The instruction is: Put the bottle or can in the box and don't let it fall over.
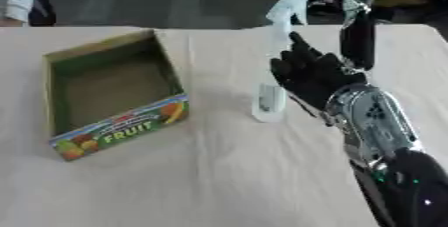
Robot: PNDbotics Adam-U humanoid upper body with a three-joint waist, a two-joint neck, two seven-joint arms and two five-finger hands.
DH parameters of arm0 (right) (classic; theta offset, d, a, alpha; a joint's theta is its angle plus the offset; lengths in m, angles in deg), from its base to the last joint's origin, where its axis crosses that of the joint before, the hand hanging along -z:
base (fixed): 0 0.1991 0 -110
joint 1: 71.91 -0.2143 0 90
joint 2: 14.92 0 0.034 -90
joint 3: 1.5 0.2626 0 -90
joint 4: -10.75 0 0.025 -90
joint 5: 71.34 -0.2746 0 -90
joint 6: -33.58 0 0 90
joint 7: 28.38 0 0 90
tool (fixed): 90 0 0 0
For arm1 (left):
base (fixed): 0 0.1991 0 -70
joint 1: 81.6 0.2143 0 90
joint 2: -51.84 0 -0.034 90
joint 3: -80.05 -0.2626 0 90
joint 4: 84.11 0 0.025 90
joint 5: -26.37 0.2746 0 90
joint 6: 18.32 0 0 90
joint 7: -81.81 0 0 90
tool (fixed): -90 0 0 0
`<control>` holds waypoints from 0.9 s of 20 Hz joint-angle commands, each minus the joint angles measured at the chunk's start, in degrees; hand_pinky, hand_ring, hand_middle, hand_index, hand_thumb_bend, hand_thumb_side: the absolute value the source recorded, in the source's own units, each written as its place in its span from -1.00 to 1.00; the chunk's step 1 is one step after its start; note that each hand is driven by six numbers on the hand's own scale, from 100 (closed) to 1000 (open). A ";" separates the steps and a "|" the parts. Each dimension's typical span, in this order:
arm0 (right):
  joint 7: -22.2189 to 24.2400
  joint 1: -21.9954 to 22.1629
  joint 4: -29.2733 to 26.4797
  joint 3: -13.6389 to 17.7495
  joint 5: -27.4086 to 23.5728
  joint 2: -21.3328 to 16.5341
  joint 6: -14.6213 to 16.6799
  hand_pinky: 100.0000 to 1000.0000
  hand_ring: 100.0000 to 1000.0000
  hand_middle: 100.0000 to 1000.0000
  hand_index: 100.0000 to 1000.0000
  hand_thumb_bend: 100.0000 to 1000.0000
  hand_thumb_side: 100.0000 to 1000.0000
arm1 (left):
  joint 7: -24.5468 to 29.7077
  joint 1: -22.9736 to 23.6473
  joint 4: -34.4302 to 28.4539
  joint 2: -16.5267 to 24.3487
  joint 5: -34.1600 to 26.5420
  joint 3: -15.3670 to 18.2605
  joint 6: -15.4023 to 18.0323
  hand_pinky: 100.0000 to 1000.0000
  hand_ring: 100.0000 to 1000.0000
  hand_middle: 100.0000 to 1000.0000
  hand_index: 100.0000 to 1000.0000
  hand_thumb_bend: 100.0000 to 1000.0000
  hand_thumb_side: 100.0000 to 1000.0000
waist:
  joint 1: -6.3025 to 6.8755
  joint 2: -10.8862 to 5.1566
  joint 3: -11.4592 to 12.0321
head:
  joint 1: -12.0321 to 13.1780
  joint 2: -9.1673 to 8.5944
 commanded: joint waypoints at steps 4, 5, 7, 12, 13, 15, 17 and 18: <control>-0.03 -1.73 0.55 0.83 0.72 -0.97 0.08 -1.00 -1.00 -1.00 0.86 -0.41 0.35 | 0.31 -0.34 -1.01 1.56 -0.17 0.02 0.06 1.00 1.00 1.00 0.84 -0.81 0.61 | 0.21 -0.81 0.05 | -0.15 -0.68; -0.03 -1.86 0.70 0.85 0.59 -1.05 0.11 -1.00 -1.00 -1.00 0.86 -0.41 0.35 | 0.32 -0.34 -1.01 1.56 -0.18 0.01 0.06 1.00 1.00 1.00 0.84 -0.81 0.61 | 0.21 -0.80 0.05 | -0.17 -0.70; -0.01 -2.15 1.05 0.89 0.31 -1.18 0.18 -1.00 -1.00 -1.00 0.86 -0.41 0.34 | 0.35 -0.37 -1.01 1.56 -0.20 0.01 0.10 1.00 1.00 1.00 0.84 -0.81 0.61 | 0.22 -0.80 0.06 | -0.20 -0.75; 0.26 -2.80 2.45 0.96 -0.29 -1.51 0.55 -1.00 -1.00 -1.00 0.85 -0.40 0.34 | 0.42 -0.49 -1.01 1.54 -0.31 0.02 0.21 1.00 1.00 1.00 0.84 -0.81 0.61 | 0.22 -0.74 0.14 | -0.32 -1.03; 0.36 -2.95 2.75 0.98 -0.42 -1.60 0.62 -1.00 -1.00 -1.00 0.85 -0.40 0.34 | 0.43 -0.52 -1.01 1.53 -0.34 0.03 0.23 1.00 1.00 1.00 0.84 -0.81 0.61 | 0.23 -0.72 0.15 | -0.34 -1.07; 0.55 -3.22 3.26 1.01 -0.60 -1.76 0.73 -1.00 -1.00 -1.00 0.85 -0.40 0.34 | 0.44 -0.56 -1.01 1.51 -0.40 0.04 0.27 1.00 1.00 1.00 0.84 -0.81 0.61 | 0.26 -0.65 0.18 | -0.40 -1.15; 0.68 -3.49 3.72 1.07 -0.72 -1.98 0.83 -1.00 -1.00 -1.00 0.85 -0.40 0.34 | 0.43 -0.58 -1.01 1.49 -0.48 0.04 0.28 1.00 1.00 1.00 0.84 -0.81 0.61 | 0.30 -0.58 0.18 | -0.48 -1.17; 0.74 -3.64 3.92 1.11 -0.77 -2.11 0.87 -1.00 -1.00 -1.00 0.85 -0.40 0.34 | 0.44 -0.58 -1.01 1.50 -0.51 0.03 0.28 1.00 1.00 1.00 0.84 -0.81 0.61 | 0.32 -0.54 0.17 | -0.53 -1.19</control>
